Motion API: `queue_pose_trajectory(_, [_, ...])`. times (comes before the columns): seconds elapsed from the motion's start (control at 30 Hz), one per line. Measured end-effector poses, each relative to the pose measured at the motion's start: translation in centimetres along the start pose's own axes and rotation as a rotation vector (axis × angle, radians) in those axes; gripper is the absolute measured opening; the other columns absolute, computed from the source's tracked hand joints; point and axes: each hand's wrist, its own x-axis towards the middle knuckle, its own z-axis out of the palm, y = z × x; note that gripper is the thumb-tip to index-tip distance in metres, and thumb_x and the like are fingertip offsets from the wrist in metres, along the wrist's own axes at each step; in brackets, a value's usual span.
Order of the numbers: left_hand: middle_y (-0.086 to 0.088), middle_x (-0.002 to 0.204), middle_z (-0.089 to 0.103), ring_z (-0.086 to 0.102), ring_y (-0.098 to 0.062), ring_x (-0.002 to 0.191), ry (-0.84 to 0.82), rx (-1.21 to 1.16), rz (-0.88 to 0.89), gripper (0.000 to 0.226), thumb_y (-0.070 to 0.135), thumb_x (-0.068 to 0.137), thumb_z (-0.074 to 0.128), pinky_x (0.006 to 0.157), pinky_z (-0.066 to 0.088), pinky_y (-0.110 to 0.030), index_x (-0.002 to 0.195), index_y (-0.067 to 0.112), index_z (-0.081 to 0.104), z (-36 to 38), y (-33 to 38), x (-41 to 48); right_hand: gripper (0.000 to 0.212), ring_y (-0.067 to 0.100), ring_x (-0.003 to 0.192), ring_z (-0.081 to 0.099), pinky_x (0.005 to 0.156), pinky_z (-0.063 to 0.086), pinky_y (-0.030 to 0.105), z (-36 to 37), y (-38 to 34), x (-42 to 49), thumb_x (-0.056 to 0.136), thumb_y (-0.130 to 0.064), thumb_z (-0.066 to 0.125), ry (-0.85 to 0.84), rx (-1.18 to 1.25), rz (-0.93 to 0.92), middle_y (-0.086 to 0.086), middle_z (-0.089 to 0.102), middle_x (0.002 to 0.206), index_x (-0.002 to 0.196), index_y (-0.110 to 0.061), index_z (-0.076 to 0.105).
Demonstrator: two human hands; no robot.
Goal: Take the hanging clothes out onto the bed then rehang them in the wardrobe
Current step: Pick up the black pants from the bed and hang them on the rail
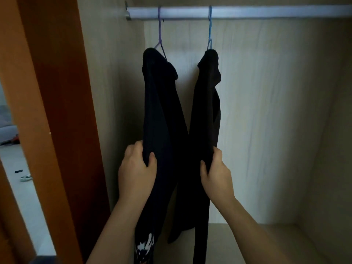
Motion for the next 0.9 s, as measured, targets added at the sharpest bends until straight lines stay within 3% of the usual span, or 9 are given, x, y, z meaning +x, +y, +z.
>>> queue_pose_trajectory(0.1, [0.006,0.106,0.054,0.052,-0.01,0.091,-0.039,-0.053,-0.046,0.028,0.021,0.092,0.048,0.077,0.043,-0.026,0.12,0.018,0.05,0.6,-1.4,-2.2,0.032,0.021,0.083,0.066,0.066,0.05,0.02,1.2,2.3,-3.0,0.095,-0.02,0.044,-0.065,-0.045,0.055,0.001,0.064,0.101,0.125,-0.012,0.041])
queue_pose_trajectory(0.17, [0.007,0.105,0.055,0.054,-0.01,0.092,-0.078,-0.06,-0.072,0.027,0.021,0.091,0.049,0.078,0.045,-0.026,0.118,0.018,0.051,1.2,-2.5,-3.8,0.025,0.026,0.084,0.066,0.062,0.047,0.021,2.0,3.9,-5.0,0.095,-0.019,0.043,-0.112,-0.093,0.086,0.004,0.063,0.093,0.118,-0.01,0.044])
queue_pose_trajectory(0.3, [0.011,0.098,0.054,0.055,-0.003,0.085,-0.191,-0.069,-0.165,0.026,0.023,0.09,0.05,0.068,0.041,-0.012,0.116,0.02,0.051,2.2,-5.2,-7.7,0.02,0.027,0.081,0.064,0.047,0.03,0.011,3.4,6.8,-8.4,0.095,-0.019,0.043,-0.205,-0.163,0.178,-0.002,0.052,0.08,0.111,-0.008,0.047])
queue_pose_trajectory(0.43, [0.021,0.082,0.05,0.05,0.006,0.074,-0.253,-0.091,-0.254,0.018,0.023,0.089,0.053,0.068,0.045,-0.015,0.106,0.029,0.048,2.4,-7.1,-11.3,0.021,0.031,0.078,0.063,0.056,0.041,0.029,4.5,9.1,-11.3,0.092,-0.018,0.047,-0.283,-0.174,0.284,0.009,0.061,0.085,0.109,-0.006,0.046])
queue_pose_trajectory(0.53, [0.024,0.081,0.051,0.05,0.01,0.073,-0.288,-0.087,-0.325,0.019,0.024,0.087,0.056,0.07,0.047,-0.02,0.101,0.032,0.045,2.3,-8.6,-13.9,0.025,0.022,0.064,0.058,0.051,0.042,0.028,5.2,10.6,-14.2,0.089,-0.023,0.053,-0.335,-0.156,0.366,0.008,0.063,0.086,0.108,-0.008,0.045])
queue_pose_trajectory(0.63, [0.015,0.086,0.059,0.056,0.002,0.079,-0.319,-0.091,-0.423,0.021,0.023,0.085,0.06,0.072,0.049,-0.023,0.103,0.027,0.051,2.0,-10.5,-16.7,0.037,0.008,0.054,0.049,0.043,0.032,0.019,5.7,12.2,-17.8,0.088,-0.028,0.057,-0.415,-0.181,0.483,-0.002,0.054,0.073,0.115,-0.008,0.043])
queue_pose_trajectory(0.77, [0.003,0.092,0.063,0.06,-0.012,0.086,-0.428,-0.111,-0.608,0.025,0.019,0.084,0.061,0.077,0.047,-0.029,0.102,0.03,0.048,0.4,-12.9,-20.8,0.053,0.02,0.065,0.055,0.045,0.031,0.022,7.1,13.8,-22.6,0.086,-0.035,0.057,-0.624,-0.275,0.668,0.006,0.055,0.081,0.124,-0.004,0.037])
queue_pose_trajectory(0.9, [0.0,0.09,0.061,0.059,-0.016,0.091,-0.542,-0.087,-0.779,0.015,0.015,0.085,0.058,0.083,0.046,-0.026,0.096,0.023,0.052,-1.9,-15.2,-25.1,0.044,0.024,0.072,0.056,0.049,0.034,0.023,9.2,13.9,-26.1,0.09,-0.031,0.053,-0.914,-0.341,0.681,0.007,0.055,0.083,0.118,0.0,0.041])
